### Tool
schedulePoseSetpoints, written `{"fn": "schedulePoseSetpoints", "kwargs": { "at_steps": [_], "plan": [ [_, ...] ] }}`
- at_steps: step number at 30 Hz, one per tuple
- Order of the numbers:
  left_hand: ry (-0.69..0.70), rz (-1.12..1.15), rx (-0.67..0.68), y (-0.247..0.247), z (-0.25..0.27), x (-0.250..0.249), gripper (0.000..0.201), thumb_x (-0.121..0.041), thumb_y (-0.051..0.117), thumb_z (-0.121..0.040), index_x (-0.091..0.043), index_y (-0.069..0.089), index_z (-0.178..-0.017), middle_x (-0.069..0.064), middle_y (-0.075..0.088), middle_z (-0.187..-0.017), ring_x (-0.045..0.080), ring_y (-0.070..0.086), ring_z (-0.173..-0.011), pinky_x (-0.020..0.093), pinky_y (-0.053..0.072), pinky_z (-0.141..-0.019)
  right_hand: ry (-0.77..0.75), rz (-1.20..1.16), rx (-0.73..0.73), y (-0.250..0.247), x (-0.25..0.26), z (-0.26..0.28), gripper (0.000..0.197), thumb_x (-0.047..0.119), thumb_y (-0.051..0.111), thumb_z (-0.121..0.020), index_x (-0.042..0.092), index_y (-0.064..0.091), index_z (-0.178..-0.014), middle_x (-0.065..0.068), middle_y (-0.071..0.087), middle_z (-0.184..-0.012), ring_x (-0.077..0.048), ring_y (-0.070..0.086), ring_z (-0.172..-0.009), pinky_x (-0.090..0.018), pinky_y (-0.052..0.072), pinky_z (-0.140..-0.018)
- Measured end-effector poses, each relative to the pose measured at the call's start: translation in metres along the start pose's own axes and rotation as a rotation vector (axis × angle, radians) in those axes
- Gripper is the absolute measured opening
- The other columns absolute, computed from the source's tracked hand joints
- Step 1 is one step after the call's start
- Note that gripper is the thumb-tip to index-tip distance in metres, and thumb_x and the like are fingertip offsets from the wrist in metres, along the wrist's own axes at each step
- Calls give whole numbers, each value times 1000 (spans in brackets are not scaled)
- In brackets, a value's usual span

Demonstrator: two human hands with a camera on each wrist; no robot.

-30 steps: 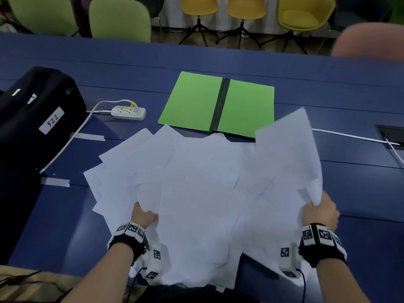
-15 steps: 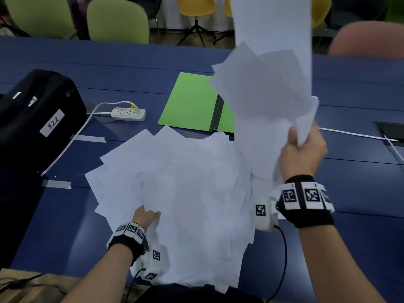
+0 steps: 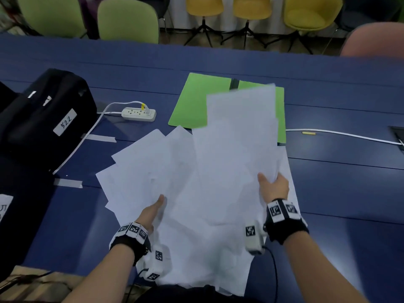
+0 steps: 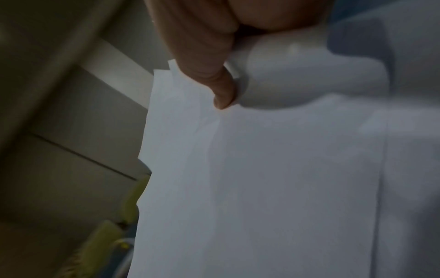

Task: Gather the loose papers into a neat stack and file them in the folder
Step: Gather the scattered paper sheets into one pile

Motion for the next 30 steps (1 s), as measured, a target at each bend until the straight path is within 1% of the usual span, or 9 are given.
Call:
{"fn": "schedulePoseSetpoints", "kwargs": {
  "at_steps": [3, 6, 11, 14, 17, 21, 25, 27, 30],
  "plan": [
    [-33, 41, 47, -1, -7, 3, 125, -84, 70, -42, -26, 34, -147, -3, 35, -153, 27, 32, -142, 53, 25, -115, 178, 236, 184, 22, -68, 19, 41, 30, 67, -84, -2, 64, -110, -24, 66, -111, -36, 63, -100, -31, 45, -77],
    [-23, -60, 45, 10, 38, -19, 110, -73, 69, -62, -16, 32, -148, 3, 33, -155, 28, 27, -144, 50, 21, -117, 130, 368, 374, 50, -98, 33, 39, 32, 73, -79, 5, 62, -105, -18, 66, -108, -28, 60, -92, -28, 42, -73],
    [34, -159, 15, 11, 34, -29, 96, -51, 76, -72, -6, 33, -144, 9, 42, -147, 30, 40, -136, 46, 31, -113, 58, 384, 218, 48, -111, 26, 37, 13, 63, -86, -1, 55, -119, -20, 62, -119, -30, 60, -99, -29, 44, -79],
    [127, -222, 29, 21, 34, -37, 57, -30, 82, -71, -9, 59, -118, 13, 62, -124, 30, 59, -113, 42, 46, -103, 51, 471, 355, 74, -118, 33, 28, 21, 56, -92, 2, 60, -112, -11, 63, -110, -31, 59, -107, -25, 43, -77],
    [238, -345, 0, 23, 32, -45, 15, 7, 60, -80, -3, 61, -92, 21, 65, -107, 27, 60, -92, 38, 50, -86, 27, 477, 251, 74, -108, 30, 27, 26, 66, -84, 11, 56, -105, -10, 55, -106, -33, 55, -104, -30, 47, -78],
    [291, -365, -45, 13, 35, -55, 19, 10, 43, -83, -5, 56, -84, 12, 58, -85, 25, 54, -83, 33, 45, -73, 146, 500, 45, 22, -115, 2, 74, 26, 70, -80, 7, 33, -141, -18, 32, -145, -40, 40, -128, -49, 36, -103],
    [228, -293, -93, -6, 27, -56, 17, 8, 42, -85, -2, 56, -85, 13, 57, -88, 26, 52, -86, 33, 43, -76, 156, 470, 100, -5, -115, -36, 85, 20, 63, -86, 14, 9, -151, -13, 24, -155, -36, 31, -138, -47, 27, -113],
    [193, -229, -121, -14, 21, -52, 18, 10, 44, -82, -4, 56, -78, 14, 57, -89, 26, 52, -85, 34, 43, -75, 160, 402, 109, -8, -110, -44, 83, 13, 58, -89, 20, 3, -151, -14, 29, -153, -36, 37, -135, -41, 31, -108],
    [183, -101, -142, -20, 18, -48, 22, 14, 43, -79, 1, 59, -89, 14, 58, -87, 28, 53, -84, 36, 44, -76, 169, 312, 99, -9, -98, -44, 80, 5, 54, -90, 23, 6, -151, -16, 38, -147, -38, 49, -123, -34, 40, -85]
  ]
}}
Point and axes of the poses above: each hand's wrist, its own z-axis away from the middle knuckle, its own y-axis out of the palm, x = y × z, the point moved 9 cm from there along -z, towards the middle knuckle
